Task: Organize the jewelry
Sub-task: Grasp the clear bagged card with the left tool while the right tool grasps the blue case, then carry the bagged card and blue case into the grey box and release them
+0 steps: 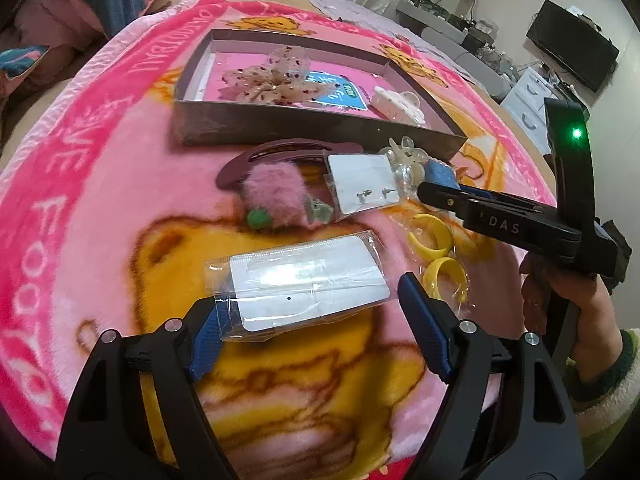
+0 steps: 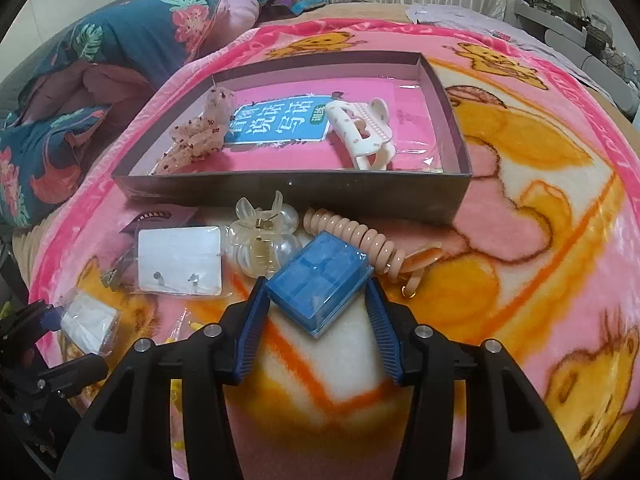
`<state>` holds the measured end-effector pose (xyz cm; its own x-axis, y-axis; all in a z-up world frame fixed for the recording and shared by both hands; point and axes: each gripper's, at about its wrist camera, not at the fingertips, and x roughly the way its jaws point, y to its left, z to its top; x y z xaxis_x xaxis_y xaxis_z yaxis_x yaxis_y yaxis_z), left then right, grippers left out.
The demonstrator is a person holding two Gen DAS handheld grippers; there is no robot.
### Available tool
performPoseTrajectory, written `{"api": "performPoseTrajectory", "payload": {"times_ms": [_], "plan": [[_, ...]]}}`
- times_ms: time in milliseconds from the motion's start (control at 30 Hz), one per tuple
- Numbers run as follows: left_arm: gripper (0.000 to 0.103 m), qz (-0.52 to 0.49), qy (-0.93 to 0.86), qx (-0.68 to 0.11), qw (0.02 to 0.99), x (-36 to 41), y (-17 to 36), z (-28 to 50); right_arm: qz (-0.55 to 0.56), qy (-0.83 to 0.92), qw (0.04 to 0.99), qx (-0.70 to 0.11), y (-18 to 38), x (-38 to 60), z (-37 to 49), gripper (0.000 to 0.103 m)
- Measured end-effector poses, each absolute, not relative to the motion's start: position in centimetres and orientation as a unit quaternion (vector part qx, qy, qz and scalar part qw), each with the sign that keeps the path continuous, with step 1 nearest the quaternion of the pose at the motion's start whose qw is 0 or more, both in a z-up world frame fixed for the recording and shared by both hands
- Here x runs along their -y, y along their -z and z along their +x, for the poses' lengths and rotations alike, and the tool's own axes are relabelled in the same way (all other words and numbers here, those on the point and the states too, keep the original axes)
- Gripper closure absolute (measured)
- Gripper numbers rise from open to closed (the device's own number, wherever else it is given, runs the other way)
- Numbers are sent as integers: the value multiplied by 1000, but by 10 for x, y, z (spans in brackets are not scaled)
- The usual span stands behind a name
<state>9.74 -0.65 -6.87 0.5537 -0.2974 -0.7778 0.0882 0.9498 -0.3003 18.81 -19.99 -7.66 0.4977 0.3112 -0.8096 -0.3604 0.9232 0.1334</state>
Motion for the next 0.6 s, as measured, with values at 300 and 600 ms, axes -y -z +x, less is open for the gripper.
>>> {"api": "performPoseTrajectory", "payload": {"times_ms": [300, 600], "plan": [[31, -130, 85, -446, 881, -18, 61, 82, 8, -187, 877, -443, 60, 233, 165, 62], [31, -149, 72, -436, 885, -34, 51, 79, 0, -152, 884, -442, 60, 251, 162, 63]]}}
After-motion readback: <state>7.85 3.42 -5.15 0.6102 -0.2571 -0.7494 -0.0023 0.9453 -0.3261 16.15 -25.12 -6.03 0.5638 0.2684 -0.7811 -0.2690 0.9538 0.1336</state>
